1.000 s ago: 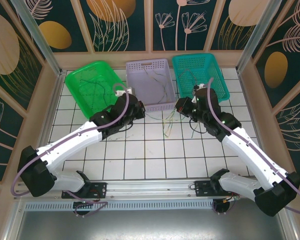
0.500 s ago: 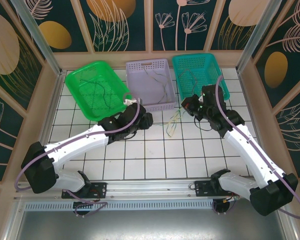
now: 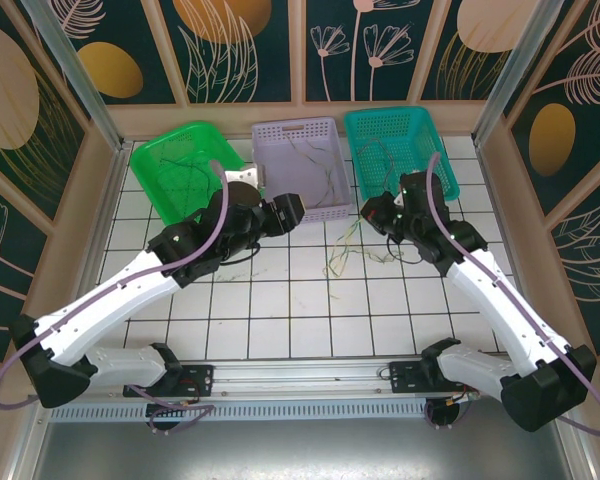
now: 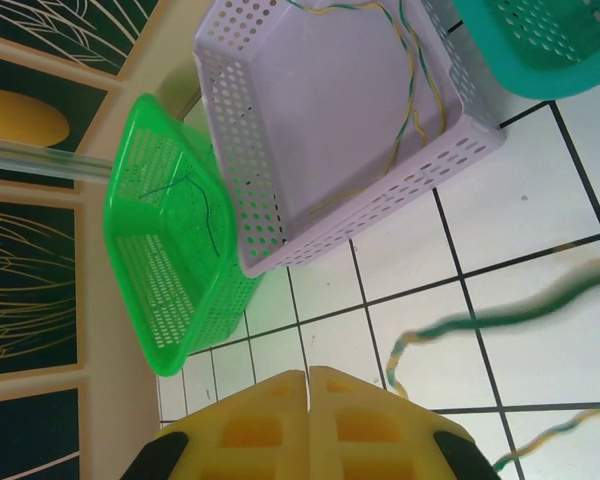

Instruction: Untangle the cables

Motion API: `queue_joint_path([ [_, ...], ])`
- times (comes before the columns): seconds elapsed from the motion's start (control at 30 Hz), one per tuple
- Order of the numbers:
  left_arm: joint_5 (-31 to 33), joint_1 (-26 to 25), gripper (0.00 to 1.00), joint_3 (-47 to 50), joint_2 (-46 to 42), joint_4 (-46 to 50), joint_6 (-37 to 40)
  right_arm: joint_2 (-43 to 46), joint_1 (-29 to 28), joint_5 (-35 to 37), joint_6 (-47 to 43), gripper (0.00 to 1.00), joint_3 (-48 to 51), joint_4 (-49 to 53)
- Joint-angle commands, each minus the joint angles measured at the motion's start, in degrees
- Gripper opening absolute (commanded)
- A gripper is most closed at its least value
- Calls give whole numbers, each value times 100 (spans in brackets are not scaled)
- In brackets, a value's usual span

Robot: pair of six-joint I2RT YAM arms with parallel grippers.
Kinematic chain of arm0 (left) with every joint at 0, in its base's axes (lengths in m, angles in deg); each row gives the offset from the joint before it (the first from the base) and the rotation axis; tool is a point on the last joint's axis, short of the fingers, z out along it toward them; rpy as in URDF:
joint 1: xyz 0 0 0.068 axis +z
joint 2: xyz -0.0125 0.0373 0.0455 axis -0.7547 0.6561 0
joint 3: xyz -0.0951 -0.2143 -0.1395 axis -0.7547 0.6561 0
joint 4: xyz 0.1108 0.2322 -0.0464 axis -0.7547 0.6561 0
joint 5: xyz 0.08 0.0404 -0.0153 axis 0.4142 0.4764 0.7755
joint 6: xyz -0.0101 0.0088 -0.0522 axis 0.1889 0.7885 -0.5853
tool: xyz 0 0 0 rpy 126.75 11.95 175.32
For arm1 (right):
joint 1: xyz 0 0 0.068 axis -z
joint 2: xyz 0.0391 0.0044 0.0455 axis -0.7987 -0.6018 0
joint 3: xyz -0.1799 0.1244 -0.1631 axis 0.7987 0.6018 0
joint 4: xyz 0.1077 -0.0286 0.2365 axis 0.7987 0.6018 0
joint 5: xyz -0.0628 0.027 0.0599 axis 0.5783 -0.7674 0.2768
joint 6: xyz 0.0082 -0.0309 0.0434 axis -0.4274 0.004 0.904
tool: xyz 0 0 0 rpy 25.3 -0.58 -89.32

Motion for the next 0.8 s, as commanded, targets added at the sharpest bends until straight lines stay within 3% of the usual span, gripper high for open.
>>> queue_joint_path([
  [0.0, -1264, -19, 60, 307, 215, -889, 508, 1, -109, 109, -86, 0, -91, 80],
  [0.17, -2151, -25, 54, 782, 702, -1716, 747, -41, -126, 47, -146, 0, -168, 111],
  [0.4, -2591, -26, 60, 1849, 713, -2586, 1248, -130, 15, -578, -270, 0, -309, 230],
  [0.57, -3091, -23, 61, 2053, 894, -3116, 1295, -188, 67, -854, -322, 0, -309, 295],
  [0.77, -3193, -30, 55, 2169, 1109, -3356, 1212, -171, 116, -1119, -111, 0, -233, 172],
])
